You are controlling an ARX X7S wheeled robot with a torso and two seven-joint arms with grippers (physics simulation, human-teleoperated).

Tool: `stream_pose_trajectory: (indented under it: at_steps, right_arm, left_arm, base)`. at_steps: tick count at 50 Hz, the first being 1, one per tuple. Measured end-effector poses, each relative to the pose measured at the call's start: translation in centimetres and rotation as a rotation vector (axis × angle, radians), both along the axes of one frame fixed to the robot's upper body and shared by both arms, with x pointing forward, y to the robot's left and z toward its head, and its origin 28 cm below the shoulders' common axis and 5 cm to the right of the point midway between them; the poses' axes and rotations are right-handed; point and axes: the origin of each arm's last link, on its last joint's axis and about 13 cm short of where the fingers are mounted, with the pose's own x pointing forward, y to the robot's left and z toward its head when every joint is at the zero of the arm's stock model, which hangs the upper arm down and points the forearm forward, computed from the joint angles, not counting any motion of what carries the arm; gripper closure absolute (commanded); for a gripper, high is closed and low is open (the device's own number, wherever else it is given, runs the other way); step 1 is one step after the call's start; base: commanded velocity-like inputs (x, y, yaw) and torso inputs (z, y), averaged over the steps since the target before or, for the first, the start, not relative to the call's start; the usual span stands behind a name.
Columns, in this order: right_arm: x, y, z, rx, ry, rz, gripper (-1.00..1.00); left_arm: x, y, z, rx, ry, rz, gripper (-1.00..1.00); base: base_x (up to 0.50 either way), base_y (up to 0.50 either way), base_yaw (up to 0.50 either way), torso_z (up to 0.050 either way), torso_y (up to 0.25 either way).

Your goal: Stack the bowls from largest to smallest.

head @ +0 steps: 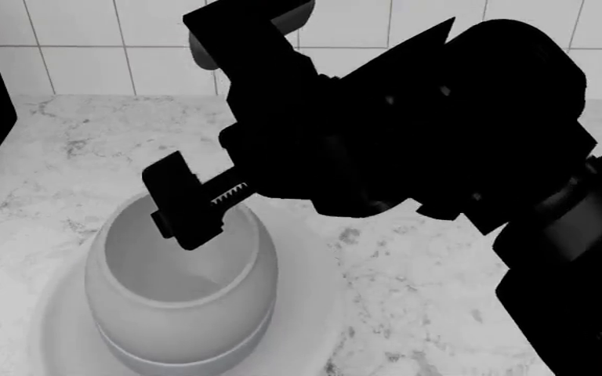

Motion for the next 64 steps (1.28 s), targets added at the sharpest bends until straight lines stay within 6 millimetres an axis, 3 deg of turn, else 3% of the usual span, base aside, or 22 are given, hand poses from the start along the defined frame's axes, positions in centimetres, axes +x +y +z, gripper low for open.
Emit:
stream_pose_trajectory:
  at_steps: [12,34,64]
  right_arm:
    - [-2.2,-1.9,2.3,0.056,-0.077,-0.039,-1.0]
    - [-6.7,-8.0,5.4,0.246,-0.275,-0.248,-1.0]
    - [-12.6,-13.3,5.1,0.462,-0.484,-0.477,-1.0]
  left_arm:
    - [-0.2,-0.1,-0.1,0.001,0.001,-0.004,-1.0]
    - [-0.3,-0.5,0.0,0.029,0.01,0.0,-1.0]
    - [-0.8,-0.3,0.3,0.065,-0.012,0.075,-1.0]
  base:
    - [0.0,0.0,0.0,0.0,0.0]
    - [0.0,0.0,0.0,0.0,0.0]
    - [0.0,0.0,0.0,0.0,0.0]
